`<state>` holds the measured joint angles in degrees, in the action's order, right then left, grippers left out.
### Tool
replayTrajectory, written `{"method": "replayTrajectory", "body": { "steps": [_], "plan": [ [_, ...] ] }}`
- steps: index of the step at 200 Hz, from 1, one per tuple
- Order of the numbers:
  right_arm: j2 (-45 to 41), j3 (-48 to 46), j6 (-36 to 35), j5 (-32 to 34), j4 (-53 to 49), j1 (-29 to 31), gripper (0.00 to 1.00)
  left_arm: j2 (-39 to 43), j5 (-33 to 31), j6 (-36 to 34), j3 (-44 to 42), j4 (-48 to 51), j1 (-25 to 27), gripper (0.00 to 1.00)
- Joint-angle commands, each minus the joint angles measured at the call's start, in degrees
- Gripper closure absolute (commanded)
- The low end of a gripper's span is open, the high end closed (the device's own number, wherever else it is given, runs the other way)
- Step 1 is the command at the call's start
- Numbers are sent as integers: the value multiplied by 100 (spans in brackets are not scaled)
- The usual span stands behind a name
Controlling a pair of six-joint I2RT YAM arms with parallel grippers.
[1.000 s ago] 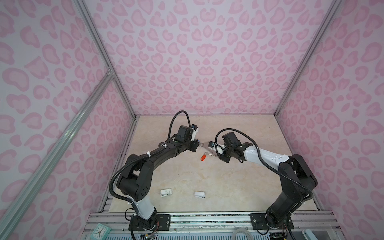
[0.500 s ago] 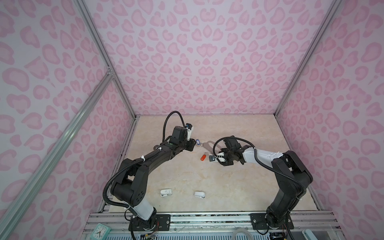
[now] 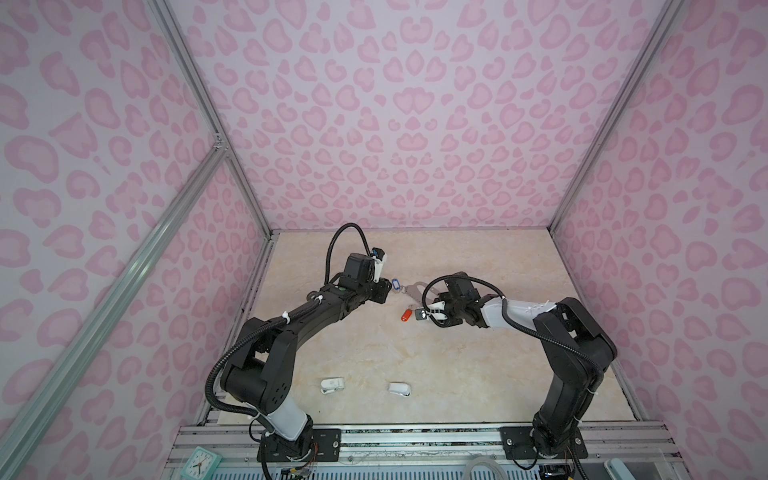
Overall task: Put the keys on the keyring
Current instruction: 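Grasp the silver plate's edge with the right gripper and lift it upright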
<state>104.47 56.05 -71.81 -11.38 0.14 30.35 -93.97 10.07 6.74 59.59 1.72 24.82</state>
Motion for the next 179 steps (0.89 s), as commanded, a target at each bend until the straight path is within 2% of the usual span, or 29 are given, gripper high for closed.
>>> {"method": "replayTrajectory", "body": {
  "steps": [1, 128, 159, 179],
  "plan": [
    [108, 34, -87, 90, 155, 14, 70, -5, -6, -113, 35, -56, -10, 61],
    [75, -165, -105, -31, 264, 33, 89, -60, 170, -249, 106, 67, -21, 62],
    [-149, -243, -62, -129, 101, 66, 94, -19, 338, -299, 77, 10, -20, 63],
    [-505, -311, 51, -409, -136, 52, 96, 145, 637, -594, -53, -162, -21, 62]
  ]
}}
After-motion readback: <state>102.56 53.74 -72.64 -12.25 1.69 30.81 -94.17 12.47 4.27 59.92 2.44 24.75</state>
